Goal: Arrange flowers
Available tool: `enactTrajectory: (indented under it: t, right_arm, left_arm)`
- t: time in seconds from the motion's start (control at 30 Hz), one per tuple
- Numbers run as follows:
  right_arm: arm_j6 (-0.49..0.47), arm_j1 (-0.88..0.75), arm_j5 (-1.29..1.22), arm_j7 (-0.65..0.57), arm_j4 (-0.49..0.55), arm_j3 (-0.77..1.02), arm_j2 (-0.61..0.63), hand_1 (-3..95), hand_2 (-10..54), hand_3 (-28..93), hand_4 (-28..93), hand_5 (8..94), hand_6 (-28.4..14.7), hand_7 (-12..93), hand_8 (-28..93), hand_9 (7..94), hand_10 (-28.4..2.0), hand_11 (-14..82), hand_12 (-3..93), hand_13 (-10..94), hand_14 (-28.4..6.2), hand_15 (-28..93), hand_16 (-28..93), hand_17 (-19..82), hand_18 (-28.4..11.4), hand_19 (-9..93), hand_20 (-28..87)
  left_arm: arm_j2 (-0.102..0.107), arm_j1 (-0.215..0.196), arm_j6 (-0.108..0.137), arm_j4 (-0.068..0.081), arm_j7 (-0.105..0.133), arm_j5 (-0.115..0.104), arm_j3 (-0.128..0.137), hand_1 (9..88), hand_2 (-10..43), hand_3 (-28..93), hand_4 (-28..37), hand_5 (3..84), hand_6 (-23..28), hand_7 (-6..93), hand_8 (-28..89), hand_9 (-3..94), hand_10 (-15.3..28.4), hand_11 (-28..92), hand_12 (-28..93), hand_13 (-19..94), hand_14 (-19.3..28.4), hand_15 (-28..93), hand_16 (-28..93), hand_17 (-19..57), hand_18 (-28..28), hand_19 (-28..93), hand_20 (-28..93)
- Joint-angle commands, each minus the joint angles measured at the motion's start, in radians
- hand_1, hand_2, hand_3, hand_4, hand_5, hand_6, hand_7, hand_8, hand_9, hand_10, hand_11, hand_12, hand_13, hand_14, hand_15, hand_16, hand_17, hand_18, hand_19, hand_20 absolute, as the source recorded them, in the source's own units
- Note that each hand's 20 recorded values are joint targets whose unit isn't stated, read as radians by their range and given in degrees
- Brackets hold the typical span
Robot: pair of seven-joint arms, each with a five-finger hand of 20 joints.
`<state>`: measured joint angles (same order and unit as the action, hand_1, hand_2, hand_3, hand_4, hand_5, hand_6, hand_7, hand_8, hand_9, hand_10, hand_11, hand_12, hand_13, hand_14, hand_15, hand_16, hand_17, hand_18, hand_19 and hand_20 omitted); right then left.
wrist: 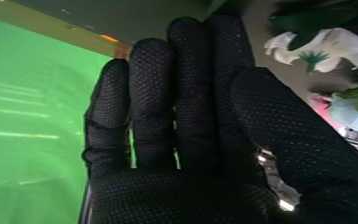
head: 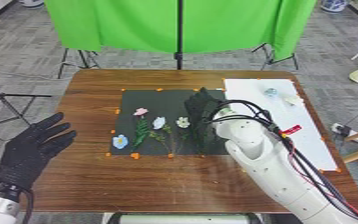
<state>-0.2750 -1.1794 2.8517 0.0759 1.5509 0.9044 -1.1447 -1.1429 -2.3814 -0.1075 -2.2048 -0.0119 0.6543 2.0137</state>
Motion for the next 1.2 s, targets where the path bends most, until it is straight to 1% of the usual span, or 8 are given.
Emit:
enactTrajectory:
  t: [0.03,0.5,0.8,0.93,0.97,1.07,1.1,1.2]
  right_arm:
    - [-0.013,-0.028,-0.010,0.058,0.023,-0.015,-0.015,31.3,8.0,93,-9,76.2,3.7,28,-8,75.1,-5.5,23.4,33.1,54,-5.0,62,33,19,-16.0,71,43]
    - [0.048,-0.030,-0.036,0.012,0.010,0.005,-0.031,30.8,9.1,93,-11,75.4,3.5,28,-8,74.6,-6.0,23.6,33.6,54,-5.1,63,34,19,-16.1,72,43]
    - [0.119,0.008,-0.109,-0.104,-0.016,0.085,0.005,21.0,14.9,93,-13,60.9,2.3,29,-20,60.0,-9.2,36.2,23.6,49,-7.1,70,23,18,-16.6,73,44]
    - [0.125,0.032,-0.119,-0.207,-0.027,0.094,0.082,18.5,12.5,93,-20,53.1,1.3,29,-20,54.2,-9.8,36.8,22.3,44,-7.6,69,19,17,-17.3,72,43]
    - [0.105,0.033,-0.111,-0.234,-0.027,0.103,0.101,17.9,11.7,93,-21,51.3,0.9,29,-20,54.1,-9.9,37.0,22.2,43,-7.8,68,18,16,-17.5,71,43]
    - [-0.072,0.019,-0.133,-0.297,0.007,0.171,0.149,15.4,8.2,91,-24,41.7,-0.1,29,-20,41.2,-11.1,31.7,21.0,36,-8.4,56,13,13,-18.0,66,40]
    - [-0.124,0.023,-0.164,-0.324,0.013,0.176,0.176,14.9,7.5,90,-25,37.7,-1.2,28,-18,36.9,-11.8,29.1,21.7,30,-9.8,47,14,10,-18.4,63,37]
    - [-0.107,-0.022,-0.195,-0.356,0.014,0.227,0.235,13.4,7.0,87,-26,24.5,-5.3,21,-13,22.5,-14.2,15.0,25.7,16,-14.0,16,29,1,-20.2,55,24]
  left_arm:
    - [-0.002,-0.006,-0.007,0.008,-0.007,0.004,-0.002,25.7,-1.4,70,-24.6,37.7,3.1,19.8,-9,31.8,13.2,27,12,27,16.5,36,-2,-7.6,22.4,49,5]
    - [-0.009,-0.012,-0.005,0.006,-0.007,0.003,0.000,25.9,-1.2,70,-24.4,37.5,3.2,19.7,-9,31.7,13.3,27,12,27,16.6,36,-2,-7.6,22.6,49,5]
    - [-0.017,-0.019,-0.005,0.002,-0.004,0.005,0.002,25.7,-1.4,70,-24.6,37.7,3.1,19.9,-9,32.2,13.4,27,13,27,16.6,36,-2,-7.6,22.6,49,5]
    - [-0.019,-0.023,-0.003,-0.001,0.001,0.006,0.004,25.7,-1.5,70,-24.9,37.8,3.1,19.9,-10,32.3,13.5,27,13,27,16.6,36,-2,-7.6,22.6,49,5]
    - [-0.020,-0.026,0.001,-0.003,0.002,0.006,0.005,25.7,-1.5,70,-25.0,37.9,3.1,19.9,-10,32.3,13.5,27,13,27,16.6,36,-2,-7.6,22.6,49,5]
    - [-0.021,-0.030,0.002,-0.004,0.007,0.006,0.007,25.6,-1.6,71,-25.0,37.9,3.1,19.9,-10,32.3,13.5,28,13,27,16.5,36,-2,-7.6,22.5,49,5]
    - [-0.021,-0.030,0.005,-0.004,0.009,0.006,0.007,25.6,-1.6,71,-25.1,37.9,3.1,19.9,-10,32.3,13.4,27,13,27,16.5,36,-2,-7.6,22.5,49,5]
    - [-0.021,-0.032,0.005,-0.003,0.011,0.006,0.010,25.6,-1.6,71,-25.3,37.9,3.1,19.9,-10,32.3,13.4,28,13,27,16.4,37,-2,-7.6,22.5,49,5]
